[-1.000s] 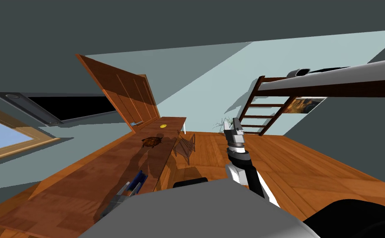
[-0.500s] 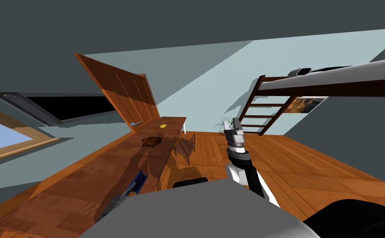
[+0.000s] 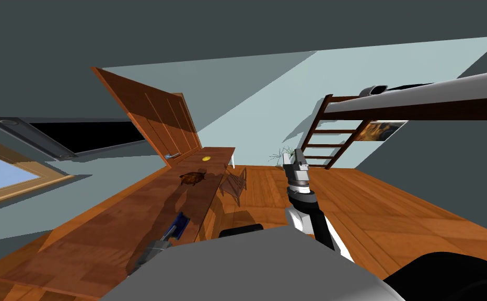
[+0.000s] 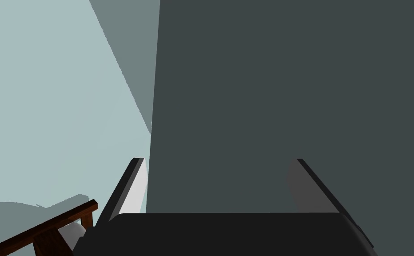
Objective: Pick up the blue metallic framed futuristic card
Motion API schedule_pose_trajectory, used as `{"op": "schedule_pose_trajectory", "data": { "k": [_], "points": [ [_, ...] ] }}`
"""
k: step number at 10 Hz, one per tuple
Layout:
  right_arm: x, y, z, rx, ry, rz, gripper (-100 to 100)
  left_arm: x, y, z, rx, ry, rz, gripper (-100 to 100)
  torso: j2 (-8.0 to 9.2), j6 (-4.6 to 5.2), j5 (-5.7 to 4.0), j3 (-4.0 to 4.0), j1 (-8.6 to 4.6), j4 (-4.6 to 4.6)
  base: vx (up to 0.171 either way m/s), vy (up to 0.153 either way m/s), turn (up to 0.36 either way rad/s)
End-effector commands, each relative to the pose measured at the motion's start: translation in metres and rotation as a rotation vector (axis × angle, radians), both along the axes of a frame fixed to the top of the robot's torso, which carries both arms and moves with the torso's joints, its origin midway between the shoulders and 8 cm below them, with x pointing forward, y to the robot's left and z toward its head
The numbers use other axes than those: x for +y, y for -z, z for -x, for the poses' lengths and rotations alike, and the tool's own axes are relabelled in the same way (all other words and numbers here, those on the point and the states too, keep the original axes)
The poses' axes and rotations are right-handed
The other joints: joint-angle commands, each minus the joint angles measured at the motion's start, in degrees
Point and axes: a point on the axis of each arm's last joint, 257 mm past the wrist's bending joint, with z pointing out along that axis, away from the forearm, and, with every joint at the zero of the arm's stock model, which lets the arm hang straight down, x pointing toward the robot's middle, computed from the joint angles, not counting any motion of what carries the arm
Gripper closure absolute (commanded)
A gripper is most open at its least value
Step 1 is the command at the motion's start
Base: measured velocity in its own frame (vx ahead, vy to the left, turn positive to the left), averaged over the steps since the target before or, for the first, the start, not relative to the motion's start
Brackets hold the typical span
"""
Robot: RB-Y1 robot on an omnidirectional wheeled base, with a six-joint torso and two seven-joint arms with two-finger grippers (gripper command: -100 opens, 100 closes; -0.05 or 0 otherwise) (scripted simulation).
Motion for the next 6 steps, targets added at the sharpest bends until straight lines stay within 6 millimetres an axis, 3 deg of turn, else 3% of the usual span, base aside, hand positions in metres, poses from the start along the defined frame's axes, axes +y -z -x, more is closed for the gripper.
{"op": "schedule_pose_trajectory", "data": {
  "k": [1,4,6],
  "points": [
    [0.0,0.0,0.0,0.0,0.0,0.0,0,-0.006,0.003,-0.015,0.001,-0.006,0.006,100,0.0,0.0,0.0,0.0,0.0,0.0,-0.106,0.035,-0.031],
    [0.0,0.0,0.0,0.0,0.0,0.0,0,-0.005,0.006,-0.015,0.011,-0.01,0.004,100,-0.11,-0.09,0.29,-0.15,0.04,-0.2,-0.042,0.008,-0.01],
    [0.0,0.0,0.0,0.0,0.0,0.0,0,-0.016,0.007,-0.04,0.005,-0.012,0.015,100,-0.15,-0.03,0.3,-0.18,0.08,-0.2,-0.097,0.038,-0.063]
  ]
}}
